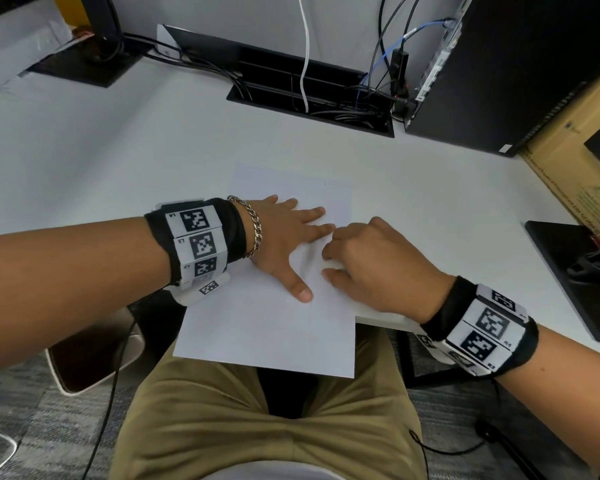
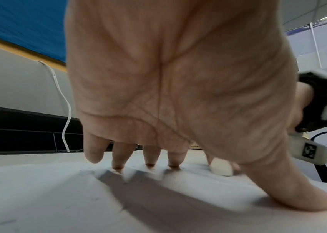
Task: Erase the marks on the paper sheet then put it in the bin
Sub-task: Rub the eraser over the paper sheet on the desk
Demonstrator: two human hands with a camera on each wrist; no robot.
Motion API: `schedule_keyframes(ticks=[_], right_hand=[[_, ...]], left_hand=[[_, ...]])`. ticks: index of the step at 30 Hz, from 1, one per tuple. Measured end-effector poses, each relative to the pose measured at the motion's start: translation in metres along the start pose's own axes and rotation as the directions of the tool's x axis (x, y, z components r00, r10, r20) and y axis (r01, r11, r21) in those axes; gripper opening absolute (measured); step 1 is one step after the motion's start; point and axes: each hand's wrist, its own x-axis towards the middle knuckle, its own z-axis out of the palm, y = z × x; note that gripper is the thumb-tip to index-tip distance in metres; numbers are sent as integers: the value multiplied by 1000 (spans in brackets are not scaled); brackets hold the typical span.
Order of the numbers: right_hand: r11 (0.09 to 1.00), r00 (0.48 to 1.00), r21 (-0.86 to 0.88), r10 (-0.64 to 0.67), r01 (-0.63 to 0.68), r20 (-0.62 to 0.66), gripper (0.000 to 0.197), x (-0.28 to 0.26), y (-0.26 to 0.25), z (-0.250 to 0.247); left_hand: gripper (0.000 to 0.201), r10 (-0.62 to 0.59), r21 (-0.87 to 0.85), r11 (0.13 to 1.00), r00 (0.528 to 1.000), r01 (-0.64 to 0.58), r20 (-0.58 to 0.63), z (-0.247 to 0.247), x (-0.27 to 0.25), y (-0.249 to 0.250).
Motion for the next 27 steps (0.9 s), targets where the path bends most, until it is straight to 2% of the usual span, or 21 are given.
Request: schedule_keyframes(ticks=[6, 9, 15, 20, 24, 27], right_hand=[[995, 994, 15, 102, -101, -30, 35, 7, 14, -2], [997, 997, 10, 72, -72, -30, 34, 6, 11, 1], [993, 993, 35, 114, -112, -37, 36, 12, 26, -1], [997, 997, 50, 66, -64, -47, 34, 10, 25, -1], [998, 998, 16, -61, 61, -10, 32, 1, 17, -2], [1000, 998, 11, -29, 29, -48, 32, 6, 21, -2]], left_hand=[[135, -11, 16, 1000, 1000, 11, 4, -1, 1, 1], [134, -19, 13, 1000, 1000, 18, 9, -2, 1, 2], [127, 0, -29, 1000, 999, 1, 37, -7, -5, -3], [129, -1, -63, 998, 999, 5, 50, -9, -4, -6], [131, -17, -61, 998, 998, 21, 57, -9, -1, -6], [132, -15, -51, 999, 998, 18, 54, -8, 1, -5]])
